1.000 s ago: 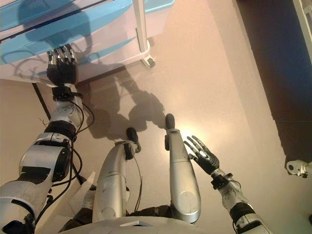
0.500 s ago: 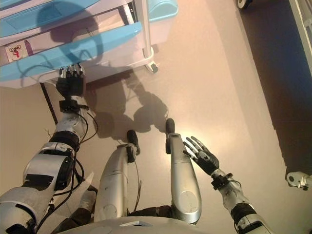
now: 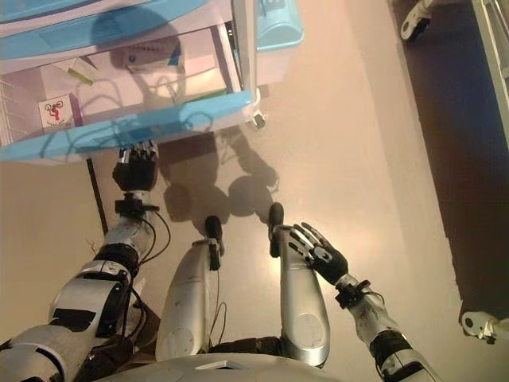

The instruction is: Open the drawer and pick up the medicine

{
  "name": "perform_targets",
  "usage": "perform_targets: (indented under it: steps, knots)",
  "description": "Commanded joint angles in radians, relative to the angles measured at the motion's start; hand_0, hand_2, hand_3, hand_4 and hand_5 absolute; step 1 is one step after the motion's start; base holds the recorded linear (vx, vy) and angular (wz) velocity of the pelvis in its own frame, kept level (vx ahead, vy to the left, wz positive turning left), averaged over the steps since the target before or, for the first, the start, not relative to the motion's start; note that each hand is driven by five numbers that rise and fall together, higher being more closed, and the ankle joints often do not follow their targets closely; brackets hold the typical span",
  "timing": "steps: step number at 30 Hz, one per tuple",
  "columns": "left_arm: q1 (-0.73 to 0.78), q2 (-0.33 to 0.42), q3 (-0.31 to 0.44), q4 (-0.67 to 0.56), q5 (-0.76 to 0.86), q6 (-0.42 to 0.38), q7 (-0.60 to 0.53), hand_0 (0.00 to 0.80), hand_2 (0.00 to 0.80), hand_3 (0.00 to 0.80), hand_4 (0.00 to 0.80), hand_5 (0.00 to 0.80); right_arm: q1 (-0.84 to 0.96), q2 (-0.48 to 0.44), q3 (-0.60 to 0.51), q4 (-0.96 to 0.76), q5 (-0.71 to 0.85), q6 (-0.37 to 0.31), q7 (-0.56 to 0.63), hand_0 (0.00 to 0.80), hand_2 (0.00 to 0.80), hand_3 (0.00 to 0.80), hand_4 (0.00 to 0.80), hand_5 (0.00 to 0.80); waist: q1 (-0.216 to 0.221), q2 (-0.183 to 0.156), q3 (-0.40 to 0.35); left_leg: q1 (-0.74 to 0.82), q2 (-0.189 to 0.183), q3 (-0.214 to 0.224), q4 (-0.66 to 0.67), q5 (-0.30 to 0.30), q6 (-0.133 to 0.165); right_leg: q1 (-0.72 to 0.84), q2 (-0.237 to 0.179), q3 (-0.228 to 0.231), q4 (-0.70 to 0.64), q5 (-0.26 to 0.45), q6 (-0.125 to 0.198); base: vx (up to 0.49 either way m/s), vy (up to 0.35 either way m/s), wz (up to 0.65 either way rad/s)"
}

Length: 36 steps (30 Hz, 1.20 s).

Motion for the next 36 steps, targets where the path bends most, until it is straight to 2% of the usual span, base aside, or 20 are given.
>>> perform_targets:
  steps: [1, 8, 14, 27, 33, 34, 35, 36]
  knots:
    - [0.096, 0.016, 0.069, -0.081, 0.022, 0.004, -0.086, 0.800, 0.800, 0.800, 0.800, 0.800, 0.103, 0.033, 0.008, -0.094, -0.043, 0.016, -0.001, 0.000, 0.000, 0.000, 0.000, 0.000, 0.034, -0.012, -0.030, 0.024, -0.060, 0.019, -0.116, -0.006, 0.061, 0.044, 0.023, -0.065, 0.156, -0.188, 0.019, -0.035, -0.045, 0.11]
    - [0.217, -0.047, 0.055, -0.079, 0.124, -0.010, -0.074, 0.800, 0.800, 0.800, 0.800, 0.800, 0.116, 0.047, -0.008, -0.135, -0.062, 0.029, -0.015, 0.000, 0.000, 0.000, 0.000, 0.000, 0.058, -0.025, -0.030, 0.039, -0.052, 0.008, -0.125, 0.006, 0.057, 0.065, 0.015, -0.092, 0.174, -0.198, 0.023, -0.043, -0.036, 0.10]
    - [0.291, -0.072, 0.045, -0.064, 0.167, -0.018, -0.040, 0.800, 0.800, 0.800, 0.800, 0.800, 0.118, 0.053, -0.023, -0.149, -0.082, 0.047, -0.017, 0.000, 0.000, 0.000, 0.000, 0.000, 0.076, -0.031, -0.030, 0.038, -0.046, -0.004, -0.116, 0.011, 0.056, 0.071, 0.008, -0.110, 0.200, -0.209, 0.024, -0.043, -0.017, 0.09]
    - [0.319, -0.042, 0.100, 0.020, 0.170, 0.005, 0.069, 0.800, 0.800, 0.800, 0.800, 0.800, 0.120, 0.068, -0.014, -0.132, -0.097, 0.063, 0.007, 0.000, 0.000, 0.000, 0.000, 0.000, 0.102, -0.073, -0.030, 0.011, -0.021, -0.024, -0.088, 0.012, 0.051, 0.063, 0.006, -0.138, 0.242, -0.222, 0.030, -0.032, -0.030, 0.06]
    - [0.357, -0.033, 0.122, 0.042, 0.189, 0.035, 0.074, 0.800, 0.800, 0.800, 0.800, 0.800, 0.134, 0.073, -0.018, -0.137, -0.100, 0.066, 0.017, 0.000, 0.000, 0.000, 0.000, 0.000, 0.112, -0.082, -0.030, 0.002, -0.019, -0.035, -0.083, 0.010, 0.049, 0.057, 0.008, -0.145, 0.246, -0.221, 0.030, -0.007, -0.024, 0.04]
    - [0.362, -0.033, 0.123, 0.042, 0.196, 0.039, 0.078, 0.734, 0.734, 0.734, 0.734, 0.734, 0.135, 0.073, -0.019, -0.139, -0.100, 0.067, 0.016, 0.000, 0.000, 0.000, 0.000, 0.000, 0.113, -0.082, -0.030, 0.003, -0.019, -0.036, -0.084, 0.010, 0.049, 0.058, 0.009, -0.146, 0.245, -0.222, 0.030, 0.001, -0.016, -0.03]
    - [0.367, -0.033, 0.123, 0.046, 0.212, 0.050, 0.099, 0.000, 0.000, 0.000, 0.000, 0.000, 0.135, 0.074, -0.019, -0.138, -0.101, 0.067, 0.015, 0.000, 0.000, 0.000, 0.000, 0.000, 0.115, -0.081, -0.030, 0.004, -0.019, -0.037, -0.084, 0.010, 0.049, 0.059, 0.008, -0.147, 0.246, -0.223, 0.031, 0.000, 0.000, 0.00]
    - [0.369, -0.031, 0.122, 0.053, 0.221, 0.073, 0.127, 0.000, 0.000, 0.000, 0.000, 0.000, 0.134, 0.075, -0.019, -0.140, -0.102, 0.067, 0.011, 0.000, 0.000, 0.000, 0.000, 0.000, 0.116, -0.080, -0.030, 0.005, -0.020, -0.038, -0.084, 0.010, 0.049, 0.059, 0.007, -0.148, 0.248, -0.223, 0.031, 0.010, 0.000, 0.04]
